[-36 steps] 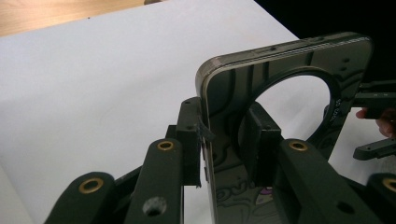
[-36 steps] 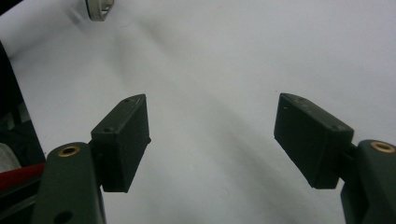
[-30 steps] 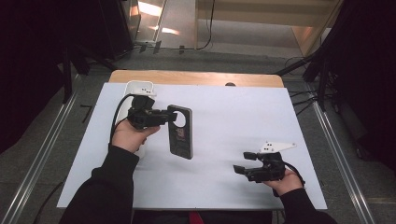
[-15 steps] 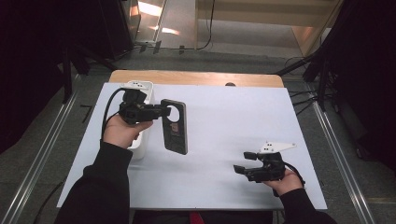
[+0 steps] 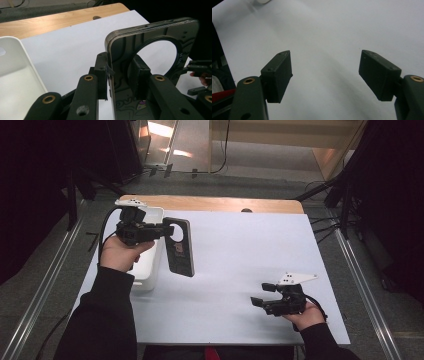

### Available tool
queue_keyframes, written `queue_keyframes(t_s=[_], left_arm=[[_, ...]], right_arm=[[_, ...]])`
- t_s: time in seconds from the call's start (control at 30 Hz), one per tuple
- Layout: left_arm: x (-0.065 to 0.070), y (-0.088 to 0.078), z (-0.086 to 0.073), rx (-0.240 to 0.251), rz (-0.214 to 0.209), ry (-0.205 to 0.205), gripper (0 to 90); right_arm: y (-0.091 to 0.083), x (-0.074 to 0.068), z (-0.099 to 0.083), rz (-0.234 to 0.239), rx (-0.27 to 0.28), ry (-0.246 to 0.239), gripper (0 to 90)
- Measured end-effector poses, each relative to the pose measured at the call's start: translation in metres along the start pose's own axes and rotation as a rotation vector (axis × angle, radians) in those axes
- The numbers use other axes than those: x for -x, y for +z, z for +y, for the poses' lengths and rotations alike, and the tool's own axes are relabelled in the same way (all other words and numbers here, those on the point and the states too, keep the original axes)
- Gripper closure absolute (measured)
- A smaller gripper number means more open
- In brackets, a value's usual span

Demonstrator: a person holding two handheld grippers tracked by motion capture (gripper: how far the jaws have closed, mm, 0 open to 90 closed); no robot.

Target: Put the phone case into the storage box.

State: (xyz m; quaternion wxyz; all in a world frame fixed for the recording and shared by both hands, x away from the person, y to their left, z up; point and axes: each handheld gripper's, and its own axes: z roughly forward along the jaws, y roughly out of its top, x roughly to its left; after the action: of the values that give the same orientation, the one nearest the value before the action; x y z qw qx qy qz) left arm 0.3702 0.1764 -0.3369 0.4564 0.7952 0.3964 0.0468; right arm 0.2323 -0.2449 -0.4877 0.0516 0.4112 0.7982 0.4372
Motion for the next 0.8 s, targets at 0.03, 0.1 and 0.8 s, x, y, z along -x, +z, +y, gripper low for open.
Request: queue_keyframes(t_s=[0.03,0.1,0.8], left_arm=[[0.0,0.0,0.001,-0.002,0.005,0.002,71.0],[0.0,0.0,0.002,-0.01,0.022,0.01,71.0],[-0.012,-0.003,0.015,0.009,0.027,0.021,71.0]], right_arm=[[0.0,0.0,0.0,0.0,0.002,0.0,25.8],[-0.001,0.0,-0.001,-0.002,0.001,0.002,25.8],[-0.005,0.001,-0.007,-0.014,0.005,0.018,25.8]])
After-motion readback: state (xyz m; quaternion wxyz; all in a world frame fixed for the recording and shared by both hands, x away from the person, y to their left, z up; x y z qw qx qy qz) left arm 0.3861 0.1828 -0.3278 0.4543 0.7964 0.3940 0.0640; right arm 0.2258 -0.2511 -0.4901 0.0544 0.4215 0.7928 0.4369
